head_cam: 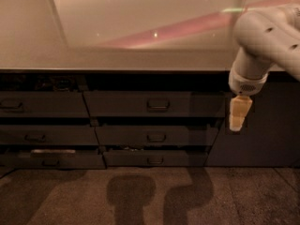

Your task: Open top drawer

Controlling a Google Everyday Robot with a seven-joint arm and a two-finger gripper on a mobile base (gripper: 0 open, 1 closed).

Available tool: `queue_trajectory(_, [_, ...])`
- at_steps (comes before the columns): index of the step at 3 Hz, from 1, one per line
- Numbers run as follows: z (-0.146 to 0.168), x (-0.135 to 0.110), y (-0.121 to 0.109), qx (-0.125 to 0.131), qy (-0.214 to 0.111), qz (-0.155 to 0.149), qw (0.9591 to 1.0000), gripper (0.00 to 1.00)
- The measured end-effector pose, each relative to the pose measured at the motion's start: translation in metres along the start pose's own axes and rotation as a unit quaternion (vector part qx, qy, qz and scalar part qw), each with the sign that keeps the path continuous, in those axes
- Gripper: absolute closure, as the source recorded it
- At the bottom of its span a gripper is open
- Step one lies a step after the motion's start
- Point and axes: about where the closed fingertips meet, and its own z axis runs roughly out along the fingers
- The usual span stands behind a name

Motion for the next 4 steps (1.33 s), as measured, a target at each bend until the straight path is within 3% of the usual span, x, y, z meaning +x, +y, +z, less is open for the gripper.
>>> queue_trajectory(1, [0.003, -0.045, 0.021, -0.004, 0.024, -0.064, 0.9977, 0.0])
queue_trajectory(2, [0.004, -0.044, 0.022, -0.006, 0.021, -0.065, 0.9976, 0.0])
queue_trajectory(3, [0.006, -0.035, 0.022, -0.019, -0.014, -0.078, 0.9967, 0.0])
queue_trajectory(4, [0.005, -0.038, 0.023, -0.023, -0.029, -0.106, 0.9936, 0.0])
